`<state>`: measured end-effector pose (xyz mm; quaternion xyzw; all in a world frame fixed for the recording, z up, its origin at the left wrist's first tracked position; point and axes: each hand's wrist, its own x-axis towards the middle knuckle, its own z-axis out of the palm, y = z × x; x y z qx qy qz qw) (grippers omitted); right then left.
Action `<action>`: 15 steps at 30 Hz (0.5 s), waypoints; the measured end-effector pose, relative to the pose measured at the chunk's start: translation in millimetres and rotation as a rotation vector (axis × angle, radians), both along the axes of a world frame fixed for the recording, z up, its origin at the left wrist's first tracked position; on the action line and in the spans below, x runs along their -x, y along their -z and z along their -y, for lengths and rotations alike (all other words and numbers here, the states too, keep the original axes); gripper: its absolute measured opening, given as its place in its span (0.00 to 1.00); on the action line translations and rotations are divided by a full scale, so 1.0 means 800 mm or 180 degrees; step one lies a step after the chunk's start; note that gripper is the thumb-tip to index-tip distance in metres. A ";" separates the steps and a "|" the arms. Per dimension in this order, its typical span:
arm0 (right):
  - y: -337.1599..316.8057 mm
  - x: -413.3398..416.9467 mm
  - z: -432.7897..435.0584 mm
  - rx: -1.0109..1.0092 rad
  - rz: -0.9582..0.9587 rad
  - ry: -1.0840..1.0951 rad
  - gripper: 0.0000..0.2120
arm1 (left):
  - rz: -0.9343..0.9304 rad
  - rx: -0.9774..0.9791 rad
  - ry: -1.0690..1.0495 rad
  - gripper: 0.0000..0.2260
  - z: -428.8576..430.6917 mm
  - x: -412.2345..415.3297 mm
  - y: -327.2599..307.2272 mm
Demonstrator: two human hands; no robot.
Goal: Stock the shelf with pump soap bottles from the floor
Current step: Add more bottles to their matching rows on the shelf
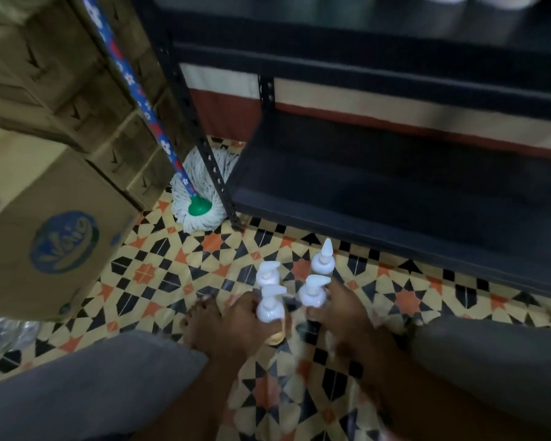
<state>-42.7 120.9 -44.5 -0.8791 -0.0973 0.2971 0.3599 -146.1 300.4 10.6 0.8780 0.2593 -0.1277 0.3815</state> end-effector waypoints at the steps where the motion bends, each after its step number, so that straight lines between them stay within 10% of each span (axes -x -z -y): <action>1: -0.019 0.000 0.006 -0.0070 0.0067 0.0038 0.26 | 0.0105 0.0063 -0.0153 0.11 0.001 -0.001 -0.014; 15: -0.421 -0.032 0.020 -0.2158 0.0881 0.0734 0.14 | 0.2714 0.1193 -0.0640 0.05 -0.012 -0.092 -0.368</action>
